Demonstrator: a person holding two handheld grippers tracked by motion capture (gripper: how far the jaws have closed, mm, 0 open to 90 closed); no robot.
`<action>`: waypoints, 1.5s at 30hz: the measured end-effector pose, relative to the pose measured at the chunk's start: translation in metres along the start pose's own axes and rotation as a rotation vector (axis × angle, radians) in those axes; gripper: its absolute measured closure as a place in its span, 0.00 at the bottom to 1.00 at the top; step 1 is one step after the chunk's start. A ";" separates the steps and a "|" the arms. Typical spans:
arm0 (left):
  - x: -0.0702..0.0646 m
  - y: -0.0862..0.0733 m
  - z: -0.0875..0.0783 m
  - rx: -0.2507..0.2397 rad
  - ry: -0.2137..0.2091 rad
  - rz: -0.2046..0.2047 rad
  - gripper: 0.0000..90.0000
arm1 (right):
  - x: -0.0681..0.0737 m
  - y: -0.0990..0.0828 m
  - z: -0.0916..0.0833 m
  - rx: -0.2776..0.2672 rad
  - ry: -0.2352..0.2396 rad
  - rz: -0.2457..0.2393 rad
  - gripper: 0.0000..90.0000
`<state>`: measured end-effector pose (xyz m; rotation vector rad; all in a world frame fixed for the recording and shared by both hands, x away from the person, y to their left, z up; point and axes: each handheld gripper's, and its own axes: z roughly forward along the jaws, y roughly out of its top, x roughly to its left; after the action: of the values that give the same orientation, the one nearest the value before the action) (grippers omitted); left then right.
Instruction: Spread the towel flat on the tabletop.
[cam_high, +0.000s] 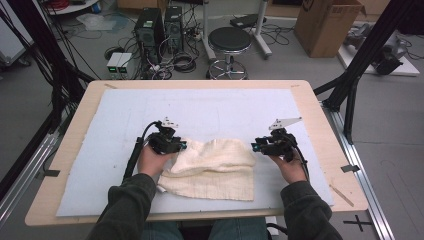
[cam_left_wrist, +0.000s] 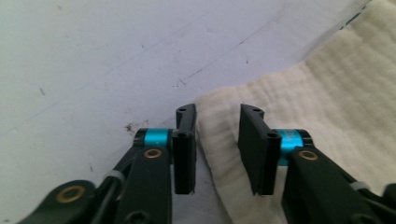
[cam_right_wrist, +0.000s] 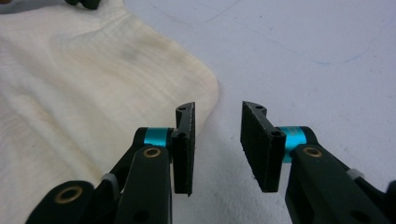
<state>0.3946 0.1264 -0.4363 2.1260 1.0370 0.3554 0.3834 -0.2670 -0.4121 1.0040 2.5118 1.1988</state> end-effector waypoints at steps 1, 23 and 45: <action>0.000 0.000 0.000 0.000 0.002 0.001 0.77 | -0.001 0.000 0.003 0.008 -0.002 0.015 0.73; 0.006 -0.013 -0.035 0.011 0.045 0.056 0.96 | 0.008 0.009 0.042 0.072 0.075 -0.005 0.96; 0.028 -0.005 -0.049 -0.134 0.097 -0.064 0.96 | 0.008 0.041 0.027 -0.037 -0.018 -0.068 0.97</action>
<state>0.3842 0.1742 -0.4079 1.9686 1.1023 0.4875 0.4093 -0.2268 -0.3981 0.9089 2.4794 1.2071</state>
